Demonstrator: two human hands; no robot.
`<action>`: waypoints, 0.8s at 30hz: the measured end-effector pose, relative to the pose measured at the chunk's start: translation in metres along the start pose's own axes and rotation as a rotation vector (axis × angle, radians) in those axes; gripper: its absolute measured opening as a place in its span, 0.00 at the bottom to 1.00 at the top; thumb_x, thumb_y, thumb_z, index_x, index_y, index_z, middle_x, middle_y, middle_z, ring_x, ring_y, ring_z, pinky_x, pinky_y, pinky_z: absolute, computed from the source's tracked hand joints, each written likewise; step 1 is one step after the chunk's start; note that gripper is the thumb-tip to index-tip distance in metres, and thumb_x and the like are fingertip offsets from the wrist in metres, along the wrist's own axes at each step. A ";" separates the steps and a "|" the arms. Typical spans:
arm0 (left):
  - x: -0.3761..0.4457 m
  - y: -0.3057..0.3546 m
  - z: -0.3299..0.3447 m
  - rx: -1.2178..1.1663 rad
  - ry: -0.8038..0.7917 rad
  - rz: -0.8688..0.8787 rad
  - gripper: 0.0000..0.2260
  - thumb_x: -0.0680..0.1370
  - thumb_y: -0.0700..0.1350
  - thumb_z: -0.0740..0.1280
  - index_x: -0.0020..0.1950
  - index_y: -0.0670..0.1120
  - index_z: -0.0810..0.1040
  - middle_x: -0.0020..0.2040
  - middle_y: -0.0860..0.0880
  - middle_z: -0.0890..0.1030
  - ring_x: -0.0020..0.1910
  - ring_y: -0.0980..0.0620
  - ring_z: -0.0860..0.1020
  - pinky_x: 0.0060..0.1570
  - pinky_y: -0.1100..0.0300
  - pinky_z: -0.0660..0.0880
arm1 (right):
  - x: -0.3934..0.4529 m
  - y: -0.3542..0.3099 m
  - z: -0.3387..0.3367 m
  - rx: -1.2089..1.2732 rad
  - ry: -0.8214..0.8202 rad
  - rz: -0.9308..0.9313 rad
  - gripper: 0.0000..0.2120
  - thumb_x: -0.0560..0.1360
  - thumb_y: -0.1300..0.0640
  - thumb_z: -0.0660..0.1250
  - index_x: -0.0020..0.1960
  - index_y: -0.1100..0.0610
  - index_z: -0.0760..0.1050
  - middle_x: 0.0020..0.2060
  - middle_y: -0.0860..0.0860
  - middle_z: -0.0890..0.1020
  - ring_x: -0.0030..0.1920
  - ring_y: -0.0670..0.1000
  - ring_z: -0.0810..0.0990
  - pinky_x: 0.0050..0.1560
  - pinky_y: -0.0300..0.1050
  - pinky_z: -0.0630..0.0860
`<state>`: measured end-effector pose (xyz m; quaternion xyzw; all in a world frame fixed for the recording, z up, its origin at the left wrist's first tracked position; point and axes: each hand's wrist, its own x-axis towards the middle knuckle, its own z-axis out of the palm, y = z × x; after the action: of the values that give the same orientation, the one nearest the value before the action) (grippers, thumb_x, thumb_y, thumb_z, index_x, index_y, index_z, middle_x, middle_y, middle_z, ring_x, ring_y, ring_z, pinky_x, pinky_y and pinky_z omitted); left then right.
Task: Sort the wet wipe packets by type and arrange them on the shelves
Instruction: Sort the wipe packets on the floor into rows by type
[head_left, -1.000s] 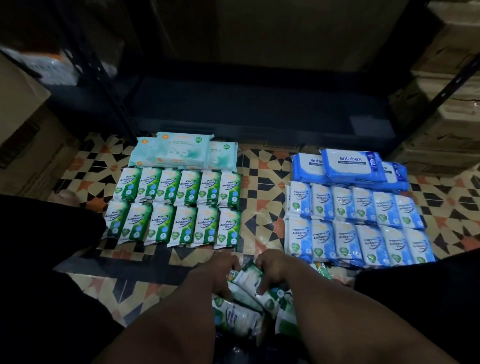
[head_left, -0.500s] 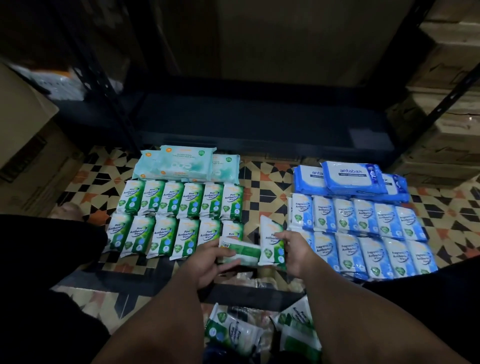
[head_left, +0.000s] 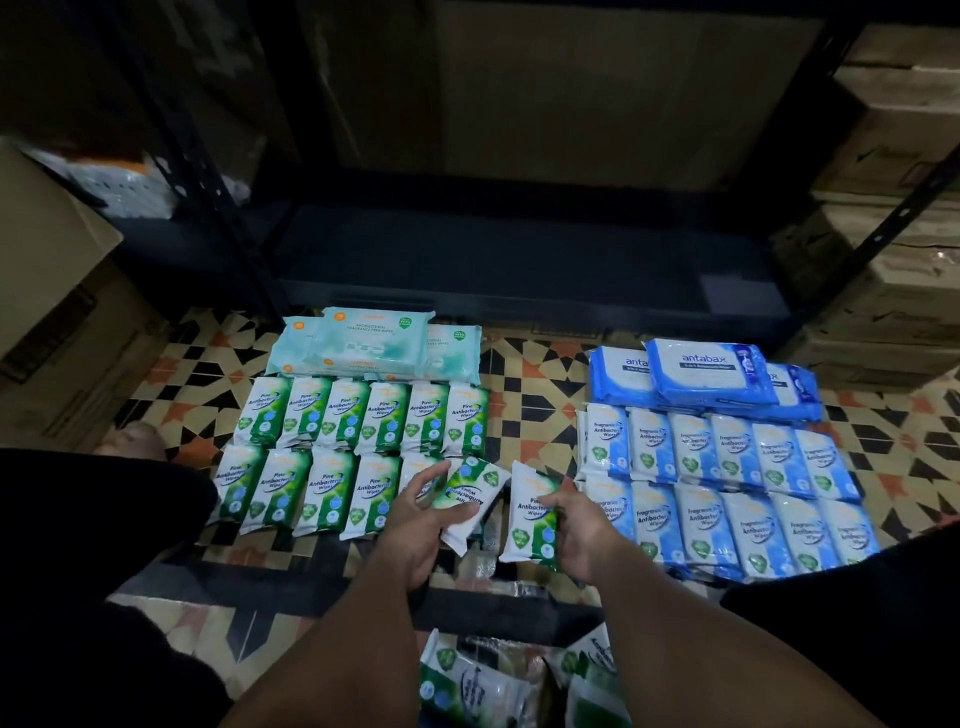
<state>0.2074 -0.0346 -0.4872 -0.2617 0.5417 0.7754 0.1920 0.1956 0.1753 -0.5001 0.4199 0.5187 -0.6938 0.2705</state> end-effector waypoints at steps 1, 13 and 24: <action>-0.002 0.001 0.001 -0.024 0.008 0.000 0.30 0.66 0.28 0.78 0.63 0.52 0.82 0.67 0.47 0.72 0.60 0.49 0.79 0.62 0.47 0.78 | 0.001 0.001 0.000 -0.014 0.005 -0.007 0.20 0.75 0.62 0.67 0.67 0.61 0.73 0.53 0.63 0.85 0.44 0.61 0.84 0.49 0.61 0.82; 0.012 0.012 -0.035 -0.166 0.376 0.105 0.34 0.64 0.32 0.81 0.66 0.52 0.76 0.55 0.41 0.81 0.50 0.41 0.84 0.42 0.51 0.82 | 0.016 0.002 0.029 -0.103 -0.109 -0.089 0.19 0.67 0.72 0.71 0.57 0.61 0.80 0.53 0.64 0.84 0.49 0.64 0.86 0.45 0.59 0.83; 0.032 0.007 -0.038 0.308 0.383 0.211 0.19 0.79 0.47 0.72 0.67 0.40 0.78 0.57 0.46 0.81 0.55 0.48 0.77 0.57 0.50 0.74 | 0.035 0.014 0.056 -0.300 -0.050 -0.204 0.17 0.69 0.68 0.77 0.56 0.58 0.81 0.47 0.54 0.87 0.48 0.56 0.87 0.54 0.59 0.83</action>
<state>0.1853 -0.0724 -0.5125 -0.3135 0.7041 0.6358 0.0418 0.1725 0.1204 -0.5313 0.3027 0.6493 -0.6429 0.2712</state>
